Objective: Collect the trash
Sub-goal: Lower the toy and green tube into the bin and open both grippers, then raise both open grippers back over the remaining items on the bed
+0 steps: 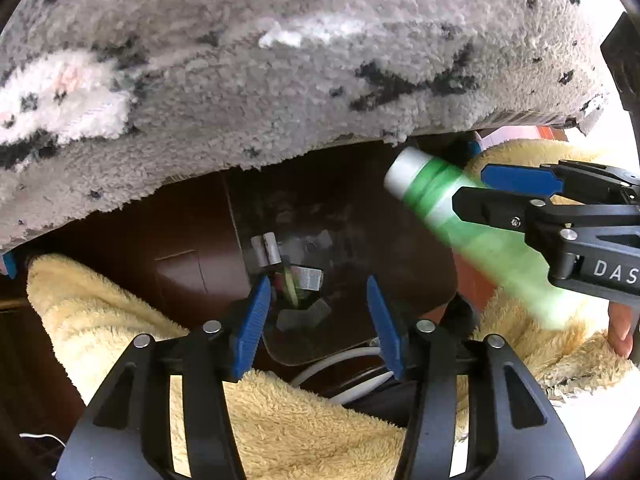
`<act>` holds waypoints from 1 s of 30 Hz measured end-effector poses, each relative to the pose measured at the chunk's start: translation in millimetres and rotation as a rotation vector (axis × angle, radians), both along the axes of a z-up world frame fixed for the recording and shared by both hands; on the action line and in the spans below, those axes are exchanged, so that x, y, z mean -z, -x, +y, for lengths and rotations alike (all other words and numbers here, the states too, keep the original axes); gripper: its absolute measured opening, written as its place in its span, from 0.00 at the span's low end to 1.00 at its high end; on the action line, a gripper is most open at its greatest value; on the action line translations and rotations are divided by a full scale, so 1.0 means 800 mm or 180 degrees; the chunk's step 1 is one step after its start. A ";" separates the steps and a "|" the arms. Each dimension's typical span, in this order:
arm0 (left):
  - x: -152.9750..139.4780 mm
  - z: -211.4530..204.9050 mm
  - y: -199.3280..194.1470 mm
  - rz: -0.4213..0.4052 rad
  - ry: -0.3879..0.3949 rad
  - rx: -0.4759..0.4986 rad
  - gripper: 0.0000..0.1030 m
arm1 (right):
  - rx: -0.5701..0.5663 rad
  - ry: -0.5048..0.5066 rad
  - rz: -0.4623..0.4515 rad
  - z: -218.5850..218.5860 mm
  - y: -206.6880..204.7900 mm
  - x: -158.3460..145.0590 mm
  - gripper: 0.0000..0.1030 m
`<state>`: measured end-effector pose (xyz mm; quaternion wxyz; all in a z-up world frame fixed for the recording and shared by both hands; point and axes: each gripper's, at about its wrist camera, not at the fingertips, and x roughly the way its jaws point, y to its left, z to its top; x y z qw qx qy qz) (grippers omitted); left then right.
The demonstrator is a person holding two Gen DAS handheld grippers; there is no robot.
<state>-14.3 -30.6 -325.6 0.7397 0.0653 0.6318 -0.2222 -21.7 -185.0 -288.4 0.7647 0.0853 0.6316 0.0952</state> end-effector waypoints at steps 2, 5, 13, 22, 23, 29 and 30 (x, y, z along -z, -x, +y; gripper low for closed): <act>-0.005 0.004 -0.004 -0.0033 -0.0007 -0.0015 0.48 | 0.0022 0.0003 -0.0058 -0.003 0.000 -0.006 0.48; -0.017 0.009 -0.003 -0.0125 -0.0021 -0.0044 0.53 | 0.0070 -0.0014 -0.0135 -0.008 -0.002 -0.015 0.49; -0.073 0.028 -0.003 -0.0502 -0.0003 -0.0116 0.75 | 0.0283 -0.0019 -0.0398 -0.028 -0.003 -0.050 0.72; -0.148 0.038 -0.010 -0.0971 0.0071 -0.0264 0.92 | 0.0450 0.0149 -0.0952 -0.053 -0.004 -0.123 0.91; -0.154 0.036 -0.011 -0.1015 0.0078 -0.0269 0.92 | 0.0479 0.0136 -0.1013 -0.057 -0.004 -0.131 0.93; -0.193 0.038 -0.028 -0.1302 0.0070 -0.0329 0.92 | 0.0505 0.0113 -0.1259 -0.072 -0.020 -0.162 0.93; -0.199 0.039 -0.032 -0.1336 0.0074 -0.0345 0.92 | 0.0511 0.0116 -0.1305 -0.074 -0.023 -0.168 0.93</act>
